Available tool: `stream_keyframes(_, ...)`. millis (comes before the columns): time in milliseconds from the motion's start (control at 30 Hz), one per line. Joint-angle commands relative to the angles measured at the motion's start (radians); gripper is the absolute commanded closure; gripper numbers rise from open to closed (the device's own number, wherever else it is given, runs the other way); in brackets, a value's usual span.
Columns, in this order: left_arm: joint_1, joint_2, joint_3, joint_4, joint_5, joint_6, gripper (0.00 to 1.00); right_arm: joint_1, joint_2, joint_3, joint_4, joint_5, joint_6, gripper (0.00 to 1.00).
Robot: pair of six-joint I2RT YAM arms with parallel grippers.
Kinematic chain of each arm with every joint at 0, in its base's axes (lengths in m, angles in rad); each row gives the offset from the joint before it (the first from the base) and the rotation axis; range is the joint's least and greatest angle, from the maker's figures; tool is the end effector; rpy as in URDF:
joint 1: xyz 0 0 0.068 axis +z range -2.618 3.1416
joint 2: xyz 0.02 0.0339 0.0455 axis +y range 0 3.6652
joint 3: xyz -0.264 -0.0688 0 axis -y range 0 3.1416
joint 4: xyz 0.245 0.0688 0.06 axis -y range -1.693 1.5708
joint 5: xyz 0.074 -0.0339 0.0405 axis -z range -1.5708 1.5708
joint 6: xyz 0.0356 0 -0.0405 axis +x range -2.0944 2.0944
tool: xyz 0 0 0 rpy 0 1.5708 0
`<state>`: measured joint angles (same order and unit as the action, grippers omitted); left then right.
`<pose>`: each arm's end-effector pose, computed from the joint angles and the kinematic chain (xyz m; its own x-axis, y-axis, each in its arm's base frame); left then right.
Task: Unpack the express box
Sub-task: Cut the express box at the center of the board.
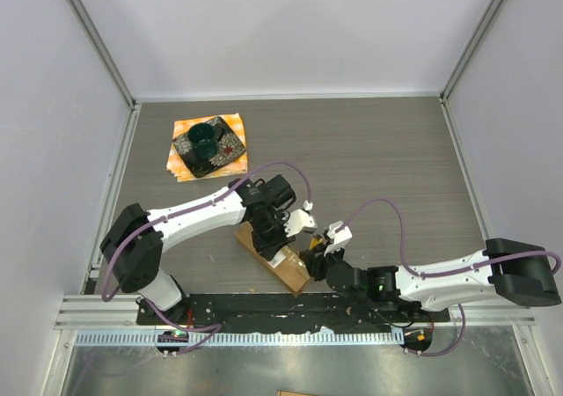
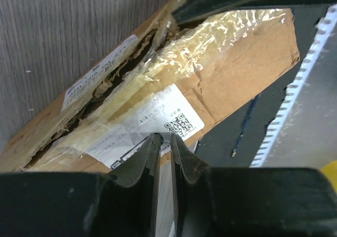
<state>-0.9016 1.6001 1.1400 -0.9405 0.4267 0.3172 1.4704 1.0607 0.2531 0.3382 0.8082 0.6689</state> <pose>0.1695 -0.2381 0.2175 -0.3446 0.8934 -0.2881 0.9104 0.2432 -0.3347 0.0448 0.1882 0.1637 -0.4217 0.0877 -0.9025 -0.4604 0.8368 0.2965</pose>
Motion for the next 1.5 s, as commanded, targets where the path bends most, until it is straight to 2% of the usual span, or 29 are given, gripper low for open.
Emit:
stream_keyframes(0, -0.079, 0.044, -0.114, -0.035, -0.169, 0.088, 0.83, -0.053, 0.025, 0.011, -0.07, 0.014, 0.078, 0.99)
stream_keyframes(267, -0.178, 0.046, -0.192, -0.012, -0.247, 0.132, 0.85, -0.14, 0.087, 0.031, -0.096, -0.055, 0.124, 0.99)
stream_keyframes(500, -0.186, 0.038, -0.223, -0.003, -0.292, 0.154, 0.86, -0.154, 0.033, 0.038, -0.142, -0.076, 0.121, 0.99)
stream_keyframes(833, -0.03, -0.003, -0.174, -0.046, -0.306, 0.194, 0.88, -0.013, -0.241, -0.021, -0.14, 0.008, 0.009, 0.99)
stream_keyframes(900, -0.001, -0.012, -0.134, -0.066, -0.263, 0.181, 0.86, 0.05, -0.278, -0.031, -0.123, 0.06, -0.025, 0.99)
stream_keyframes(1133, 0.122, -0.026, 0.033, -0.191, -0.132, 0.166, 0.77, 0.088, -0.252, 0.003, -0.113, 0.082, -0.103, 0.99)
stream_keyframes(1367, 0.135, -0.005, 0.275, -0.299, -0.138, 0.23, 0.68, 0.099, -0.291, 0.031, -0.1, 0.115, -0.196, 0.99)
stream_keyframes(1467, 0.135, 0.017, 0.334, -0.302, -0.143, 0.307, 0.66, 0.123, -0.349, 0.029, -0.119, 0.146, -0.236, 0.99)
